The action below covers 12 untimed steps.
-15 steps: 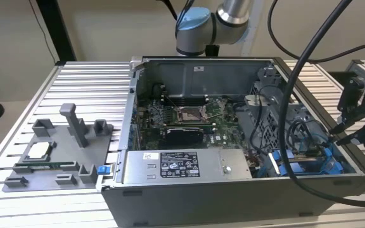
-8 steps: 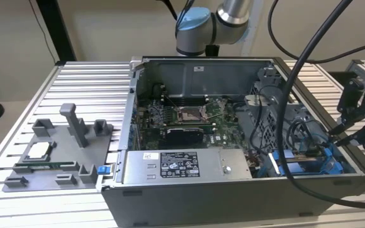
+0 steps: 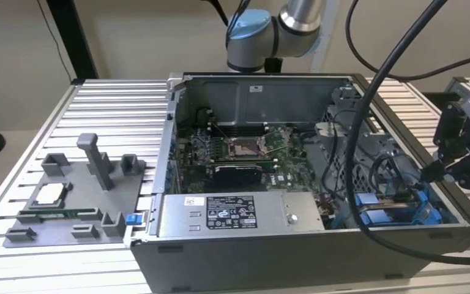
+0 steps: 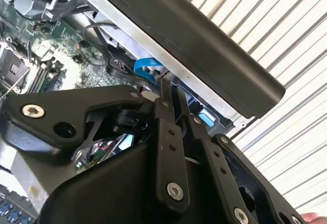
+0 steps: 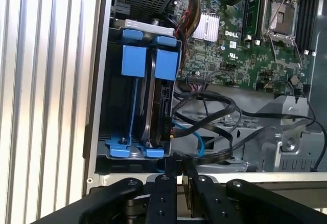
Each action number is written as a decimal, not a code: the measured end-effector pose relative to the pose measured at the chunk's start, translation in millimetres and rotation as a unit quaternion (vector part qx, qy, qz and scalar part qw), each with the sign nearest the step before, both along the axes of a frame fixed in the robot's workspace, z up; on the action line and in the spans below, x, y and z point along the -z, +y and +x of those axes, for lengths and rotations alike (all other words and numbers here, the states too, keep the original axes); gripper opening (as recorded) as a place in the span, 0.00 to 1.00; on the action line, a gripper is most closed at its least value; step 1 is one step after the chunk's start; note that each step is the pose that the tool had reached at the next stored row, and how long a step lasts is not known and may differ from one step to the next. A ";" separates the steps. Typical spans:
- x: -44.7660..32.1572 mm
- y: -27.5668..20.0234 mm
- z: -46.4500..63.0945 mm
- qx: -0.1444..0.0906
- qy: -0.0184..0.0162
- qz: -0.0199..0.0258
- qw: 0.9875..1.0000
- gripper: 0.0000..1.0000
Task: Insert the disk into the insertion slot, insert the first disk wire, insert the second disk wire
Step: 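Insert the second disk wire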
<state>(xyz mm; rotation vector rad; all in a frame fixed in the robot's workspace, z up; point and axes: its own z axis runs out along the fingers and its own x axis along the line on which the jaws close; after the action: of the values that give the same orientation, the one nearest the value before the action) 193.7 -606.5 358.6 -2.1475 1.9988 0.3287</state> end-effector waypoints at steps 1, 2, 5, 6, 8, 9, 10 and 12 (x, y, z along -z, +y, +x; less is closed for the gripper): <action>0.2 0.0 -0.2 0.003 0.000 0.002 1.000 1.00; 0.3 0.0 -0.2 0.006 0.000 0.003 1.000 1.00; 0.5 -2.8 -0.4 0.011 0.000 0.003 1.000 1.00; 0.5 -4.1 -0.4 0.013 0.000 0.003 1.000 1.00; 0.5 -7.2 -0.4 0.015 0.000 0.003 1.000 0.00; 0.5 -8.7 -0.4 0.016 0.000 0.003 1.000 0.00; 0.5 -10.2 -0.4 0.018 0.000 0.004 1.000 0.00; 0.3 -11.8 -0.4 0.021 0.001 0.004 1.000 0.00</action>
<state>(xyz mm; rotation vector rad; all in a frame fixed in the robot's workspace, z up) 193.3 -618.3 358.3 -2.0980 2.0359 0.3314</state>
